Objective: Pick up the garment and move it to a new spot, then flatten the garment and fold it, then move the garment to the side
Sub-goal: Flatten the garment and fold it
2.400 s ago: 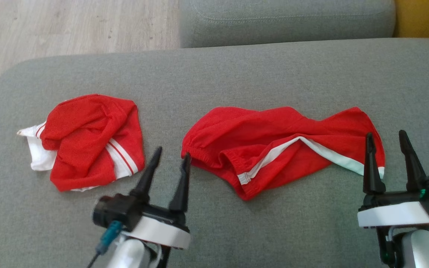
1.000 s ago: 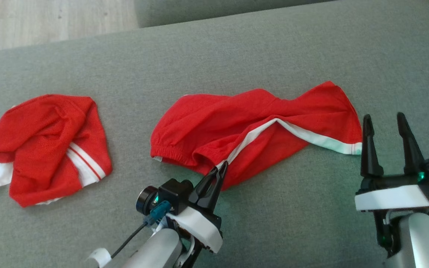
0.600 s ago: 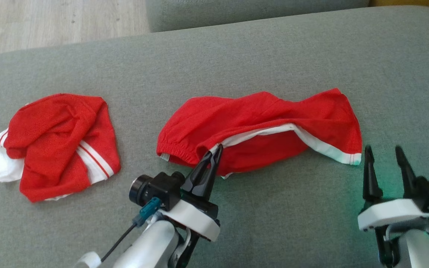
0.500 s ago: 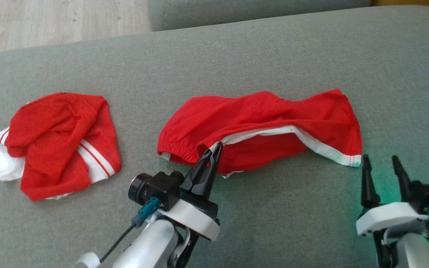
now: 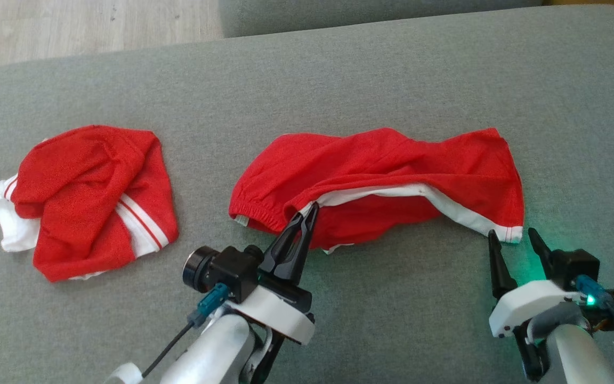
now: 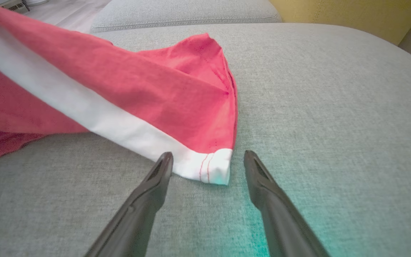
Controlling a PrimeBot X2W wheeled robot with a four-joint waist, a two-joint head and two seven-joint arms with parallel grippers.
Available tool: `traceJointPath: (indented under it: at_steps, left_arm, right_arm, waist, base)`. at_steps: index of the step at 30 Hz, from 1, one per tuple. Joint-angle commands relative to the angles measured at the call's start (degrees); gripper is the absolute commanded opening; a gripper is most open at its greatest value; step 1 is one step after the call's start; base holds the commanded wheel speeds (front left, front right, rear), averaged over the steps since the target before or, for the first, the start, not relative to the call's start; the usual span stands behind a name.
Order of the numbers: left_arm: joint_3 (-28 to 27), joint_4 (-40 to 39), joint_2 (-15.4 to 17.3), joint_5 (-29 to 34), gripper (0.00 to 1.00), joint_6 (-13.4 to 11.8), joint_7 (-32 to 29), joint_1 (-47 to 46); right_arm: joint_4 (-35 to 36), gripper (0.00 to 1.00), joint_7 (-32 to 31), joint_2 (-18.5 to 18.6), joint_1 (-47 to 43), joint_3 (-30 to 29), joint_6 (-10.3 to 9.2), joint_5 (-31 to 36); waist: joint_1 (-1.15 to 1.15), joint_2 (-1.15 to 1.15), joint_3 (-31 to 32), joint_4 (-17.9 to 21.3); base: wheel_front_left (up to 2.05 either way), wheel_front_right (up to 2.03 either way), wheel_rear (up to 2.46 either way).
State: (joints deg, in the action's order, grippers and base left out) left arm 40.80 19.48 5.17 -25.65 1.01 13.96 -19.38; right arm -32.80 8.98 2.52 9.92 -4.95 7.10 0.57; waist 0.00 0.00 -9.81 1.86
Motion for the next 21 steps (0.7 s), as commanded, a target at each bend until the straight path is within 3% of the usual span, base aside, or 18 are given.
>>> traceJointPath:
  at_steps: [1,8,9,12,21]
  left_arm:
    - [-1.6,-1.9,0.6,0.1,0.0,-0.3,0.7,-1.0]
    - [-1.4,-1.6,0.8,-0.2,0.0,-0.4,0.7,-1.1]
    - [-1.4,-1.5,0.8,-0.3,0.0,-0.4,0.7,-1.1]
    - [-1.2,-1.4,0.9,-0.4,0.0,-0.5,0.7,-1.1]
    - [-0.9,-1.4,1.0,-0.6,0.0,-0.8,0.6,-1.4]
  right_arm:
    - [1.3,1.0,0.1,0.4,2.0,1.5,0.39,0.2]
    - [0.4,1.0,0.3,0.4,2.2,2.0,0.39,0.0]
    - [0.3,0.9,0.3,0.4,2.2,2.0,0.39,-0.1]
    - [0.2,0.0,0.4,0.4,2.3,2.2,0.39,-0.4]
    - [-0.3,0.0,0.3,0.4,2.6,2.2,0.39,-0.7]
  waist:
    - [0.0,0.0,0.0,0.0]
    - [0.0,0.0,0.2,-0.1]
    - [0.0,0.0,0.2,0.0]
    - [0.0,0.0,0.3,0.1]
    - [0.0,0.0,0.3,0.1]
  base:
    - [0.0,0.0,0.0]
    - [0.0,0.0,0.0]
    - [0.0,0.0,0.0]
    - [0.0,0.0,0.0]
    - [0.0,0.0,0.0]
